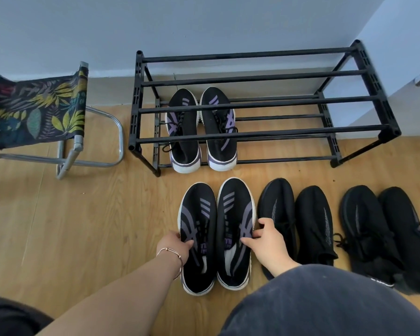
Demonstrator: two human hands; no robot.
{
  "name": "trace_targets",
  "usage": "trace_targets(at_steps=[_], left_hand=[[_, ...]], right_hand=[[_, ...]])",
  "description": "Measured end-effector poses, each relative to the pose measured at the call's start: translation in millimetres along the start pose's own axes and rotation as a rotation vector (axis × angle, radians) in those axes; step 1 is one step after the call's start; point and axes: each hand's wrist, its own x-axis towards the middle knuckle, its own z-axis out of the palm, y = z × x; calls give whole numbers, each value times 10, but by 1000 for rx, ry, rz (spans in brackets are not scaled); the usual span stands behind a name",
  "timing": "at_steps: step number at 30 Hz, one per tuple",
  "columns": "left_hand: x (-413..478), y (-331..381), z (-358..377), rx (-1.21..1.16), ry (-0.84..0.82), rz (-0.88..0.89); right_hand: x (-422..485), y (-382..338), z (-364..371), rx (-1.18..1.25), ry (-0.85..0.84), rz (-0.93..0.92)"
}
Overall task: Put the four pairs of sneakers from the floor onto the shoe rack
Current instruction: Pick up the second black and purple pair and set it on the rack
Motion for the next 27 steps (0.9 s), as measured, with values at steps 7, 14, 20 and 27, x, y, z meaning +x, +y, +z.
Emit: trace_targets(at_steps=[7,14,20,27], left_hand=[[40,-39,-183,-99,-76,25],[-160,-89,-332,-201,-115,62],[-348,95,-537,-248,-115,120],[-624,384,-800,-322,-66,226]], right_hand=[[43,-5,-129,136,-119,47],[-121,-142,-376,177,-184,-22],[-278,-384,-589,179,-181,-84],[-470,-754,-1001,177,-148,-178]])
